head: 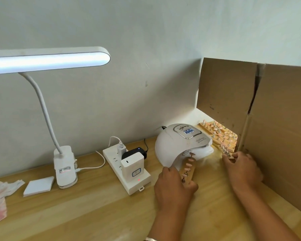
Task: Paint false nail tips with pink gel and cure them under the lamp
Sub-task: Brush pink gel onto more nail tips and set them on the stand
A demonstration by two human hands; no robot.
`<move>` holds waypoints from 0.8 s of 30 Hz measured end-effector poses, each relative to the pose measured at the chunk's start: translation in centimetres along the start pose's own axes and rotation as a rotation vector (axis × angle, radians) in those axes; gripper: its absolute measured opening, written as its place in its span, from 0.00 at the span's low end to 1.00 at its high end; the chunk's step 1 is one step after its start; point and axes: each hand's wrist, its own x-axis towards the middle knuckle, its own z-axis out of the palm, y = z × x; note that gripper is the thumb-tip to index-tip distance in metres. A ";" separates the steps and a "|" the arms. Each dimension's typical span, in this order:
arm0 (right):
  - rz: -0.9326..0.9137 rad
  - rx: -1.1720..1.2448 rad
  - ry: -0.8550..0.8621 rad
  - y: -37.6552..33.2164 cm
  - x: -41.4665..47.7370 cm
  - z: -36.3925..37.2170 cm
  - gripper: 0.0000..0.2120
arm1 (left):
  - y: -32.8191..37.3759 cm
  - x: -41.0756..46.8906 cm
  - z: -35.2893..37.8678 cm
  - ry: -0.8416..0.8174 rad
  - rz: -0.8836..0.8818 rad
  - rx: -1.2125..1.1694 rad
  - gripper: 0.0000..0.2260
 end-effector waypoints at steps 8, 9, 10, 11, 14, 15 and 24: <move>-0.057 0.146 0.085 -0.7 0.7 1.5 0.13 | 1.4 1.6 1.4 0.034 0.020 0.060 0.19; -0.077 0.168 0.121 -0.5 0.6 1.6 0.12 | 1.3 1.8 1.6 0.049 0.024 0.063 0.20; -0.093 0.169 0.150 -0.4 0.6 1.7 0.11 | 1.3 1.9 1.7 0.066 0.032 0.069 0.20; -0.105 0.162 0.172 -0.4 0.5 1.8 0.11 | 1.3 2.1 1.7 0.083 0.046 0.081 0.21; -0.114 0.147 0.198 -0.4 0.5 2.1 0.11 | 1.4 2.4 1.8 0.117 0.083 0.116 0.25; -0.111 0.147 0.199 -0.5 0.6 2.1 0.11 | 1.4 2.4 1.8 0.121 0.083 0.122 0.26; -0.205 0.174 0.300 -0.5 0.2 2.1 0.14 | 0.7 1.8 1.7 0.070 0.133 0.131 0.27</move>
